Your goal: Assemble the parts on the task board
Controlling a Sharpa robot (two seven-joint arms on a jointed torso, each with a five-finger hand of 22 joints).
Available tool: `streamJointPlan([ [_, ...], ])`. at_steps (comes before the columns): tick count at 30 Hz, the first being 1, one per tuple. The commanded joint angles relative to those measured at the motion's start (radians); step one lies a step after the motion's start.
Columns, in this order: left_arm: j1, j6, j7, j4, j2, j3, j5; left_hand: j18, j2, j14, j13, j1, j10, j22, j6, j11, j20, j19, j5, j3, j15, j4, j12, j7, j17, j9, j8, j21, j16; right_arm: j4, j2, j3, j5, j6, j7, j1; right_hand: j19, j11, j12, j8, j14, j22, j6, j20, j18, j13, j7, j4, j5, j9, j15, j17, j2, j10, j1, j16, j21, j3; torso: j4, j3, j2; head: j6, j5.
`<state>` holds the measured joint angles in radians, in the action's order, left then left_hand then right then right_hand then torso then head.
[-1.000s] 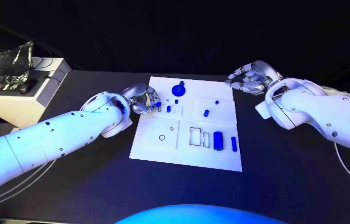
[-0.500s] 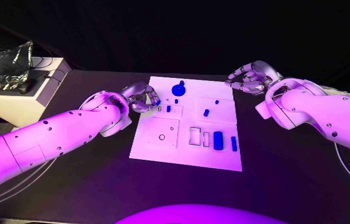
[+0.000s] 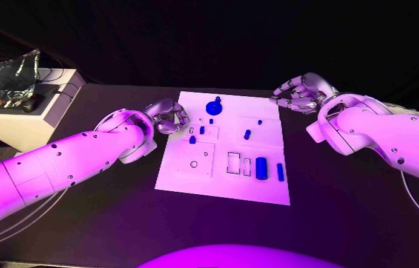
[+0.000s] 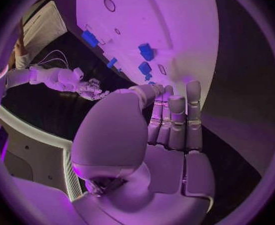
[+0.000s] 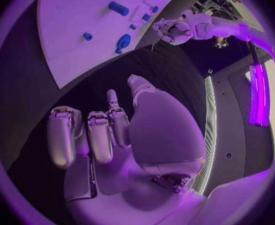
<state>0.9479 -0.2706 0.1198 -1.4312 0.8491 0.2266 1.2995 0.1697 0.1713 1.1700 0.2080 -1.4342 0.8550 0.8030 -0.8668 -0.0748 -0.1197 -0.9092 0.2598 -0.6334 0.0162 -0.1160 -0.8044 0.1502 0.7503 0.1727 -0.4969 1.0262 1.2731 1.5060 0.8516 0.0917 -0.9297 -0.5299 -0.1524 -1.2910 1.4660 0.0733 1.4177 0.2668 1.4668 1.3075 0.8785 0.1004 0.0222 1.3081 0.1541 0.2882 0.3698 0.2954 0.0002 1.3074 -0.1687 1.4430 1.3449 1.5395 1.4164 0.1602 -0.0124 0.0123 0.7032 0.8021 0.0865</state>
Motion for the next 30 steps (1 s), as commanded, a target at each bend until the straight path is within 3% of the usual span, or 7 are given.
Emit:
streamJointPlan([
  [1, 0.000, 0.015, 0.006, -0.003, 0.000, 0.001, -0.006, 0.016, 0.005, 0.003, 0.000, 0.001, 0.007, -0.002, 0.007, 0.000, 0.005, -0.001, 0.002, 0.006, -0.005, 0.001, 0.001, -0.003, 0.006, 0.001, 0.001, -0.006, -0.005, 0.002, 0.000, 0.000, -0.010, 0.012, 0.011, 0.001, 0.046, -0.004, 0.006, 0.004, 0.079, 0.165, -0.006, -0.004, 0.013, 0.122, 0.000, 0.000, 0.004, 0.001, -0.006, 0.155, 0.001, 0.005, -0.002, -0.003, 0.000, 0.008, -0.0003, -0.0005, 0.000, 0.001, 0.000],
  [10, 0.000, 0.006, -0.010, -0.005, 0.001, 0.001, -0.014, 0.015, 0.017, 0.012, 0.004, 0.002, 0.012, -0.006, 0.008, 0.001, 0.007, -0.004, 0.001, 0.014, -0.006, 0.006, -0.002, -0.002, 0.019, 0.001, 0.001, -0.010, -0.002, 0.002, 0.000, 0.000, -0.011, 0.016, 0.012, 0.001, 0.047, -0.004, 0.007, 0.007, 0.079, 0.166, -0.007, -0.005, 0.013, 0.123, 0.000, 0.000, 0.005, 0.002, -0.006, 0.156, 0.000, 0.006, -0.003, -0.003, 0.000, 0.011, -0.0005, -0.0005, -0.001, 0.001, -0.001],
  [17, -0.002, 0.011, -0.038, -0.018, 0.009, 0.001, -0.037, 0.012, 0.093, -0.059, 0.009, 0.063, -0.022, -0.038, 0.024, -0.032, -0.020, 0.013, 0.001, 0.098, 0.025, -0.037, 0.005, 0.021, -0.062, -0.005, 0.018, -0.062, -0.040, 0.003, 0.000, 0.000, -0.013, 0.018, 0.012, 0.001, 0.047, -0.004, 0.006, 0.007, 0.080, 0.167, -0.007, -0.005, 0.013, 0.122, 0.000, -0.001, 0.005, 0.002, -0.006, 0.156, 0.000, 0.005, -0.002, -0.003, 0.001, 0.012, -0.0008, -0.0006, -0.001, 0.000, 0.001],
  [24, -0.027, -0.005, -0.071, -0.062, 0.031, 0.001, -0.036, 0.015, 0.112, -0.077, 0.022, 0.064, -0.026, -0.058, 0.018, -0.028, -0.025, 0.012, 0.001, 0.156, 0.024, -0.058, -0.020, 0.013, -0.068, -0.003, 0.013, -0.091, -0.036, 0.004, 0.001, 0.000, -0.014, 0.019, 0.011, 0.001, 0.047, -0.005, 0.007, 0.008, 0.080, 0.166, -0.007, -0.005, 0.013, 0.123, 0.000, -0.002, 0.005, 0.003, -0.006, 0.157, 0.001, 0.006, 0.000, -0.003, 0.000, 0.014, -0.0022, -0.0010, -0.002, 0.001, 0.001],
  [30, -0.048, -0.030, -0.082, -0.082, 0.038, 0.001, -0.004, 0.015, 0.114, -0.048, 0.041, 0.030, -0.024, -0.064, 0.019, -0.020, -0.021, -0.002, 0.002, 0.192, 0.018, -0.051, -0.060, 0.006, -0.012, -0.001, 0.006, -0.098, -0.003, 0.004, 0.001, 0.000, -0.014, 0.020, 0.010, 0.001, 0.047, -0.005, 0.007, 0.008, 0.080, 0.166, -0.007, -0.005, 0.013, 0.123, 0.000, -0.002, 0.005, 0.003, -0.006, 0.157, 0.001, 0.006, 0.000, -0.003, 0.000, 0.014, -0.0018, -0.0010, -0.003, 0.000, 0.005],
])
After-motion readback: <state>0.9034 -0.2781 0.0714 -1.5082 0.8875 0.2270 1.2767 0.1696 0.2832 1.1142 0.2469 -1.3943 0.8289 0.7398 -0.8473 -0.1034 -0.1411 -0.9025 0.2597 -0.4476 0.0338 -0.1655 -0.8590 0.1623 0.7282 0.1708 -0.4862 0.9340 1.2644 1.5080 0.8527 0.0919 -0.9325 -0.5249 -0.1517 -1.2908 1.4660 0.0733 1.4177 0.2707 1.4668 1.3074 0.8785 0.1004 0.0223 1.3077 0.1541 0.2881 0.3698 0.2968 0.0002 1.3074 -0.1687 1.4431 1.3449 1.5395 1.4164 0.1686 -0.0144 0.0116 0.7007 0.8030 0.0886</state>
